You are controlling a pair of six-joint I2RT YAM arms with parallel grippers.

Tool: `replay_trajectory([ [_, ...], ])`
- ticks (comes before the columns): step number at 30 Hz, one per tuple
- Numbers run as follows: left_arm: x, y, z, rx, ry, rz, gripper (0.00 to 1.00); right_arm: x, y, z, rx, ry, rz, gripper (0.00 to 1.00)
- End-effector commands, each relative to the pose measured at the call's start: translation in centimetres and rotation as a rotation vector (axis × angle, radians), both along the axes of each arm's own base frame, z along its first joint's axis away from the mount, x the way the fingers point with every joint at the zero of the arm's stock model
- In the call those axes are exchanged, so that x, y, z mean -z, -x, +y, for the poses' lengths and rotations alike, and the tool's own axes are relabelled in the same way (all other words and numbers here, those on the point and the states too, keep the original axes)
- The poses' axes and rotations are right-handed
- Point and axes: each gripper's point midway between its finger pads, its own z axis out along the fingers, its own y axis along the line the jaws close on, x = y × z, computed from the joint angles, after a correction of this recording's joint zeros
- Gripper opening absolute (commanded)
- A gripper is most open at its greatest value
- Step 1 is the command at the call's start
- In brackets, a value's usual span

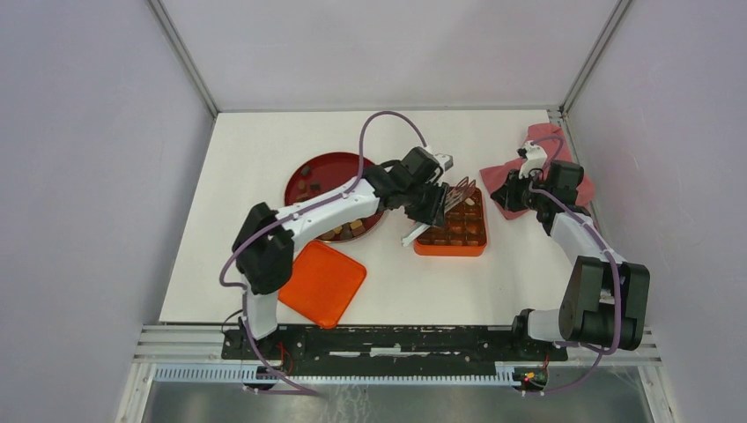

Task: Pack the chocolate
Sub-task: Place the fake chocolate in the packing box, then pick up the fake chocolate from the plate.

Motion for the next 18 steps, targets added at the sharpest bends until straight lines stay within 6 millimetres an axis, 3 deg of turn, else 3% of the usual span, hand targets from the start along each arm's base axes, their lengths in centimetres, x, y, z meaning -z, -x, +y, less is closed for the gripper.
replay_trajectory([
  [1, -7.7, 0.0, 1.7, -0.06, 0.139, -0.155, 0.37, -1.4, 0.3, 1.2, -0.088, -0.026, -0.064, 0.25],
  [9, -7.5, 0.6, 12.0, -0.221, 0.012, -0.167, 0.36, -2.3, 0.5, 3.2, -0.21, -0.103, -0.102, 0.3],
  [18, -3.8, 1.1, 24.5, -0.383, -0.189, 0.01, 0.37, -1.9, 0.2, 3.3, -0.216, -0.113, -0.084, 0.3],
])
